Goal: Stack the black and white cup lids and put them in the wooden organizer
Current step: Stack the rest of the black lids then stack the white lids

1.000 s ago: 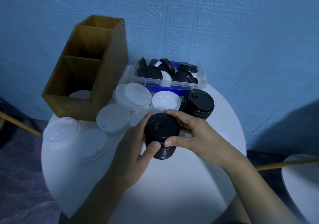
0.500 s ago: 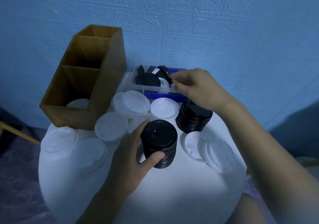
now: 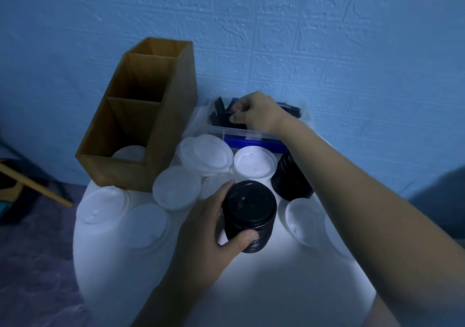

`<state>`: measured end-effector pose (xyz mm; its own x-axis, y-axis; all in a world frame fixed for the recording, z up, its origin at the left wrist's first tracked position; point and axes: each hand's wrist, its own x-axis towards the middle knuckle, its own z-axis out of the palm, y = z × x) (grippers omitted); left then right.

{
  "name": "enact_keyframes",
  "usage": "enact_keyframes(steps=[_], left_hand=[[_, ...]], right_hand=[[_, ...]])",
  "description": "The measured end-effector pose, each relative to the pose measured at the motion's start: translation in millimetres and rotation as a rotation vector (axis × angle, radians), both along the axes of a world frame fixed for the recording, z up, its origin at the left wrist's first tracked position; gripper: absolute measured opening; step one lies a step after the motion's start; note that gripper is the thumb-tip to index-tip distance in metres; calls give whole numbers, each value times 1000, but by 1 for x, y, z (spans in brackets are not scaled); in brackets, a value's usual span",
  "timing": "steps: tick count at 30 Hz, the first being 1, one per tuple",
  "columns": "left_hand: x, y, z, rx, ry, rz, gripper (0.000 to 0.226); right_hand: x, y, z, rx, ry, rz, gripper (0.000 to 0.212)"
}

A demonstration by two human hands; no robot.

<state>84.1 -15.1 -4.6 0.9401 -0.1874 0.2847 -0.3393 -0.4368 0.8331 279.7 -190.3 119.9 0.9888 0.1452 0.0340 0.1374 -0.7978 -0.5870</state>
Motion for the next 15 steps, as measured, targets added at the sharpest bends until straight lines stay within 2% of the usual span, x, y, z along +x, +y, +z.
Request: enact_keyframes(steps=[3,5,7,10,15], left_hand=[[-1,0,1,15,-15,7,83],[-1,1,1,26,-27,8,82],[0,1,2,34,-36,5,81],[1,1,4,36,-59,-2,79],[3,0,1,52,-64,7,80]], right_hand=[[-3,-6,-1,-15,31,18,29],[-11,-11,3,8,1,25,20],[-24,-18,12,120,-63,24,11],[-52,-33,25,267,-151,54,13],[-112,-39,20,310,-148,170,5]])
